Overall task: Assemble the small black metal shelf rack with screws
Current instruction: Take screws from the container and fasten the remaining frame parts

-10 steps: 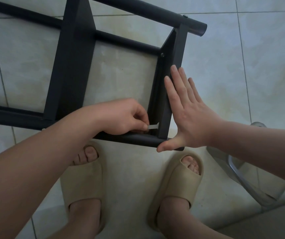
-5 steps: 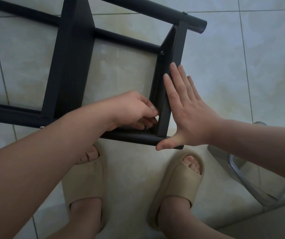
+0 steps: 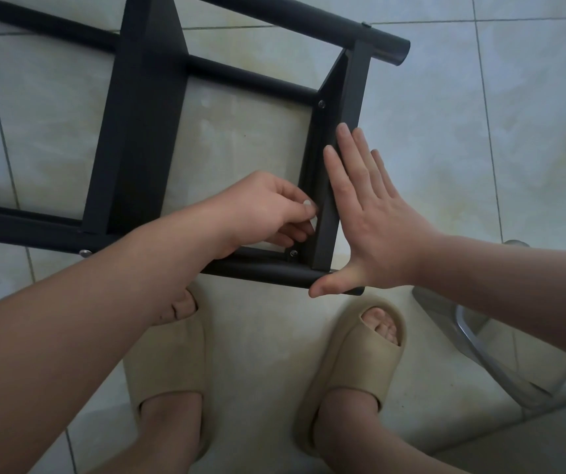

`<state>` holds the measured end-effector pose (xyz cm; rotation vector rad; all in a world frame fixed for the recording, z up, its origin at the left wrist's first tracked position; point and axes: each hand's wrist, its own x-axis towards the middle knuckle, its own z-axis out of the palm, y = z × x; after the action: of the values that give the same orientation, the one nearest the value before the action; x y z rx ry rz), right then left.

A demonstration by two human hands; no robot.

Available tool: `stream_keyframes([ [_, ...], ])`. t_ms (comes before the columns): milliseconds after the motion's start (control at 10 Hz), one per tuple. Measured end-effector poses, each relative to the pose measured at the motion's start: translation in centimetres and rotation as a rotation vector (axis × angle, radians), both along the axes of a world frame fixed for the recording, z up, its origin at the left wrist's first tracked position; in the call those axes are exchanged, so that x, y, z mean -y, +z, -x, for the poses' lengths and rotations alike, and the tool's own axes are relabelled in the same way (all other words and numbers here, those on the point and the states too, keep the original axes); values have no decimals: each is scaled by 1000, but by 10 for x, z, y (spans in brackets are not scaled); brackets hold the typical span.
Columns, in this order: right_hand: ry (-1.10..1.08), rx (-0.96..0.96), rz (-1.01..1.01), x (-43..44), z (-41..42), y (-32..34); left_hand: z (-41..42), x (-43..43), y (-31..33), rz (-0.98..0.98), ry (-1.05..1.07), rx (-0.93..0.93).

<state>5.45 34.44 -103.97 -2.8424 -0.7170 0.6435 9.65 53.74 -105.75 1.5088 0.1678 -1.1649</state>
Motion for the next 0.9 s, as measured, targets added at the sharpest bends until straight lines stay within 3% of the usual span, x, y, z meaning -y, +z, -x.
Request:
stream_keyframes([
  [300,0,-4,6,0,0,0,-1,-4,0,-56,-55,95],
  [600,-4,-11,12,-1,-1,0,0,-1,4,-28,-30,-23],
  [900,0,-5,11,-1,-1,-1,-2,-1,5,-63,-118,33],
])
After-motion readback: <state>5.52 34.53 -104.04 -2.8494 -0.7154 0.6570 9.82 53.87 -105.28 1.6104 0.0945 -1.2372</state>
